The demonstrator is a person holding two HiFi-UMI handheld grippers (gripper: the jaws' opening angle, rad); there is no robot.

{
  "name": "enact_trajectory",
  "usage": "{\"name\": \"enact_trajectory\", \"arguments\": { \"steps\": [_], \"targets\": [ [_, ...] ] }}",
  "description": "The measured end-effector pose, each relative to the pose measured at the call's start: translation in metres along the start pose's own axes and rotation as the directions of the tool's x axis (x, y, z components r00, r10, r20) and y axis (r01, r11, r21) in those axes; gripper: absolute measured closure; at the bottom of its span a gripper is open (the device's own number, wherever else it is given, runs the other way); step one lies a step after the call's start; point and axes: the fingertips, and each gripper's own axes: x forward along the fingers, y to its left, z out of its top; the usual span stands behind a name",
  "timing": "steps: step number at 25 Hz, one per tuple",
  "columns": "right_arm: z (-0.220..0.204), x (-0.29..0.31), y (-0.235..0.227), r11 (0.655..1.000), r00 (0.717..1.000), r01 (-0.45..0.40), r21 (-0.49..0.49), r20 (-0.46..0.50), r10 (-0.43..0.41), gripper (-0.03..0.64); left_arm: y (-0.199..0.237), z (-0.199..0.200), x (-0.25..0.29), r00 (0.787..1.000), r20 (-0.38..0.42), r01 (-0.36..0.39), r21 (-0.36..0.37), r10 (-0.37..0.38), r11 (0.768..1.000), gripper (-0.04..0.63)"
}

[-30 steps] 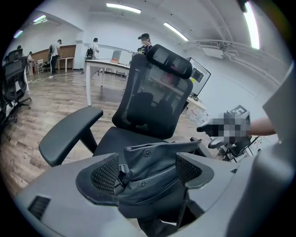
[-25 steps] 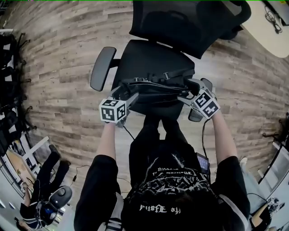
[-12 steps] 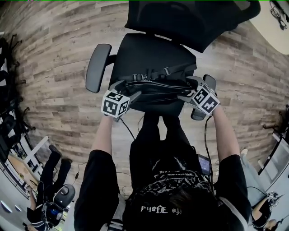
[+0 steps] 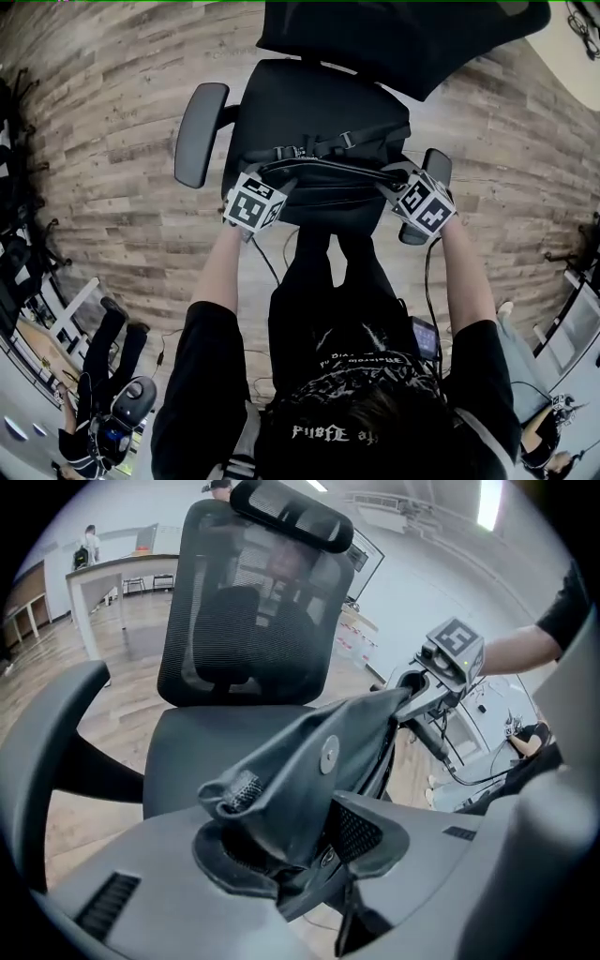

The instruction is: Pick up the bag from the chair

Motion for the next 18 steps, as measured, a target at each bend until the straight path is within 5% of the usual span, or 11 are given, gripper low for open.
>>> {"name": "enact_trajectory", "arguments": {
  "steps": [7, 18],
  "targets": [
    [0.002, -0.001, 0.006, 0.999, 1.000, 0.027, 0.046, 0.007, -0.028, 0.575, -0.012, -0.009, -0.007, 0.999, 0.026, 0.043, -0.086, -0.041, 0.995, 0.517],
    [-0.003, -0.019, 0.027, 0.985, 0.991, 0.124, 0.119, 0.034, -0.129, 0.577, -0.034, -0.019, -0.021, 0.999, 0.042, 0.000, -0.133, 0.006, 0.991, 0.528]
  ]
}}
